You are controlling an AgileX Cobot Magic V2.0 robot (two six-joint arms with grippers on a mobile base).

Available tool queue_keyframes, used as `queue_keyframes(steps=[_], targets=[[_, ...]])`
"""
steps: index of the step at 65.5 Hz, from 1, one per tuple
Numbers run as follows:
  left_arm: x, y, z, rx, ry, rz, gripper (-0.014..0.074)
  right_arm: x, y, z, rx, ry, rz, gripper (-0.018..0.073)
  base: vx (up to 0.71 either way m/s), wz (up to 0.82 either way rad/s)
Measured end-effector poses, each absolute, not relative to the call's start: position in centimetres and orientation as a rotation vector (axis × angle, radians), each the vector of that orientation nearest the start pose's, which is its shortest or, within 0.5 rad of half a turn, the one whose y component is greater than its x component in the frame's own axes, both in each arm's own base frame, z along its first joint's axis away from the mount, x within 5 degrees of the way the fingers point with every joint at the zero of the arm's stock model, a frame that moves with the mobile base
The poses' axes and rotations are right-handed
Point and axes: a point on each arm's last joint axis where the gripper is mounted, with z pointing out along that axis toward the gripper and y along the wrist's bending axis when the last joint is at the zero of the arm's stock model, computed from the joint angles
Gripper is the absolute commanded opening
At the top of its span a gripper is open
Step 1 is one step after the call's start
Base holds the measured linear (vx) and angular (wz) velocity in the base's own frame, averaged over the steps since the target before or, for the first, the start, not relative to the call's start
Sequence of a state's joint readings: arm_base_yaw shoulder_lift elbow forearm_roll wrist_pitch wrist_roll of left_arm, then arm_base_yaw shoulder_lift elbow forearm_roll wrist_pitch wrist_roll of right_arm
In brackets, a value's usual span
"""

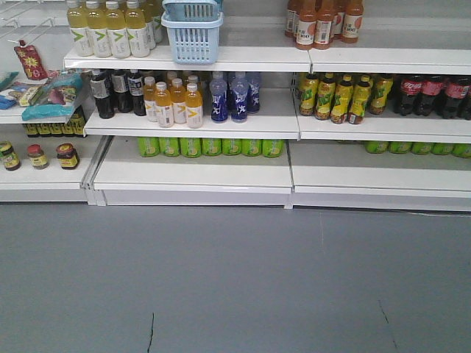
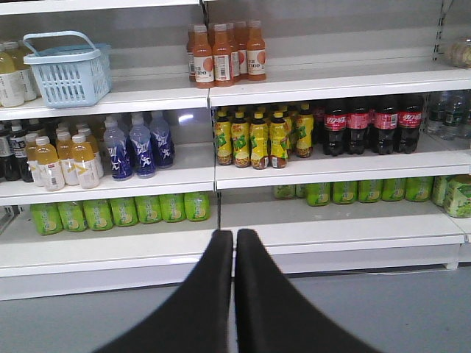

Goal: Place coke in basket with both arms
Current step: 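Drive the base toward the shelf holding the light-blue basket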

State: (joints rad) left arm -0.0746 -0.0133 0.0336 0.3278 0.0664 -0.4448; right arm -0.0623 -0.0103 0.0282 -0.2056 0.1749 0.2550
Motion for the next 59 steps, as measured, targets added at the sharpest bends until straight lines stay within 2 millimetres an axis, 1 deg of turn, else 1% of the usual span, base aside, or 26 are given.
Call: queue_keyframes(steps=[25,59], targets=[[5.68,-0.23,19.68,-0.05,1.567,-0.134,-0.0006,5.6,-0.68,18.87,0.123,1.668,-0.037,-0.0006,0.13,0.03],[5.68,-0.23,19.68,-0.05,1.567,-0.134,-0.0006,5.6,-0.68,18.87,0.123,1.668,-0.037,-0.0006,0.27,-0.01]])
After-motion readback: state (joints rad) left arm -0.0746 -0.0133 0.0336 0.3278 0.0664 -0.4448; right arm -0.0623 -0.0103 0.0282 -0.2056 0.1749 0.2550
